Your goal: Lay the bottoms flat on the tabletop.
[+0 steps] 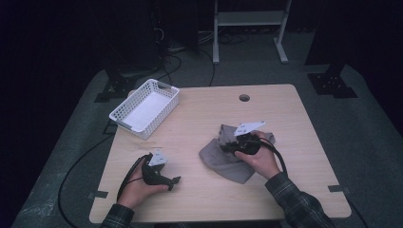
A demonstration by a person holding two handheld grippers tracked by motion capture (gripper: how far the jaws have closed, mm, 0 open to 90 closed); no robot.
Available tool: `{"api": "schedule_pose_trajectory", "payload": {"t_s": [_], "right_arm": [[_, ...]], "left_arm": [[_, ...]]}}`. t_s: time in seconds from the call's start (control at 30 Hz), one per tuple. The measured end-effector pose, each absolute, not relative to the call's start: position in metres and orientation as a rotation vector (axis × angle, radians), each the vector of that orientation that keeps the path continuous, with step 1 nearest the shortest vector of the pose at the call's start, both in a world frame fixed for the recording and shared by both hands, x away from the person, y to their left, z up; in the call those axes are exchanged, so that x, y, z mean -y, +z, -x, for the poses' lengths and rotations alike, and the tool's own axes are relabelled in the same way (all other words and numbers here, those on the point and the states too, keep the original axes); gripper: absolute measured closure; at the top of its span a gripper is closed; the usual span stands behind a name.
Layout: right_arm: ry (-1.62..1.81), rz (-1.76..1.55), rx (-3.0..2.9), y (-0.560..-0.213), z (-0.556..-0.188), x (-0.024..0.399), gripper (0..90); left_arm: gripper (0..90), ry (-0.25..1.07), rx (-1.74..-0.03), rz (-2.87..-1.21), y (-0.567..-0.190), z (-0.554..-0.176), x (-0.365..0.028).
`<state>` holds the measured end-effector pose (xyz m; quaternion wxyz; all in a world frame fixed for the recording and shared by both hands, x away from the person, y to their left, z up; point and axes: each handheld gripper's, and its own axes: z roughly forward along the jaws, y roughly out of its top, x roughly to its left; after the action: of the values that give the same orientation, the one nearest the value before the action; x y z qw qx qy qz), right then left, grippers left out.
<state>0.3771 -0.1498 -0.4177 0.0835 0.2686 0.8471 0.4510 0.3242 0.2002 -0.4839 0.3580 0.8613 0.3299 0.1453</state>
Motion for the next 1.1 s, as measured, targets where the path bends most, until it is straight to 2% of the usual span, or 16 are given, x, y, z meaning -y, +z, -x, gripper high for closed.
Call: {"api": "schedule_pose_trajectory", "payload": {"t_s": [0.7,0.87,1.1], "right_arm": [[1.433,-1.047,-2.127,-0.367,-0.383,0.268,84.9],[1.387,-1.129,-2.072,-0.372,-0.386,0.293,84.8],[1.249,-1.267,-2.058,-0.401,-0.398,0.319,84.8]], "left_arm": [[0.0,0.374,-0.851,-2.222,-0.484,-0.324,-0.2],[0.0,0.373,-0.852,-2.221,-0.484,-0.324,-0.2],[0.0,0.374,-0.85,-2.225,-0.484,-0.324,-0.2]]}}
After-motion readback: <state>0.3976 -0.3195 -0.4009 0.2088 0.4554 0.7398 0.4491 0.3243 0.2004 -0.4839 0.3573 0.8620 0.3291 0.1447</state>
